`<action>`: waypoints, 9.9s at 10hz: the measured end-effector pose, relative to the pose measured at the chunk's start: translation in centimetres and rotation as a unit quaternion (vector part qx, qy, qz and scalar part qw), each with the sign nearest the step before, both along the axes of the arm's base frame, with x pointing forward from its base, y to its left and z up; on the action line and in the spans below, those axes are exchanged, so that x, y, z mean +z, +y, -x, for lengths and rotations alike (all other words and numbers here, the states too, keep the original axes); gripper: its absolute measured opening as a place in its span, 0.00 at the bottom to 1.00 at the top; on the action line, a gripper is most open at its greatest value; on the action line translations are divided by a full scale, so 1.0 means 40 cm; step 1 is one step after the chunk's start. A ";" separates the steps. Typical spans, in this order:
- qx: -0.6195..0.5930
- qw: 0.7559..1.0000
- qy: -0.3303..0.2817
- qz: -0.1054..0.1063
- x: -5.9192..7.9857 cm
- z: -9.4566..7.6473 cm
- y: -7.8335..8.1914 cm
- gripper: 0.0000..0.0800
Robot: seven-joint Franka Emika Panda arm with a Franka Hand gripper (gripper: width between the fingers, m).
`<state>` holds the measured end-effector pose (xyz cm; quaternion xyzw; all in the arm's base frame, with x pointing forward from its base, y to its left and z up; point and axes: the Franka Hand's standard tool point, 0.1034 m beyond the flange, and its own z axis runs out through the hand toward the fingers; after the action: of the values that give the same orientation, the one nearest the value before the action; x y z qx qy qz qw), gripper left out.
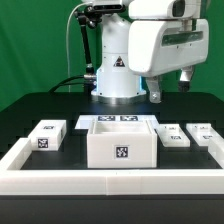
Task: Assemble cabinet
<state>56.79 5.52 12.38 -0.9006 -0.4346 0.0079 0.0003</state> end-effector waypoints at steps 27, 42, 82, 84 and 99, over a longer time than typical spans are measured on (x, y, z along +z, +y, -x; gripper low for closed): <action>0.349 0.937 0.006 0.007 -0.087 0.109 -0.105 1.00; 0.358 0.934 0.016 -0.010 -0.205 0.269 -0.146 1.00; 0.313 0.949 -0.007 -0.026 -0.281 0.159 0.029 0.05; 0.320 0.947 -0.009 -0.027 -0.284 0.126 0.083 0.05; 0.296 0.954 0.020 -0.031 -0.279 0.129 0.146 0.81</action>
Offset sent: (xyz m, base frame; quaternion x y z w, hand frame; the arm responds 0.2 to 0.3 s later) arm 0.0000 0.0000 0.0000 0.0000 0.0000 0.0000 1.0000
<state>51.61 11.36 1.23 -0.7308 -0.6816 0.0121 0.0342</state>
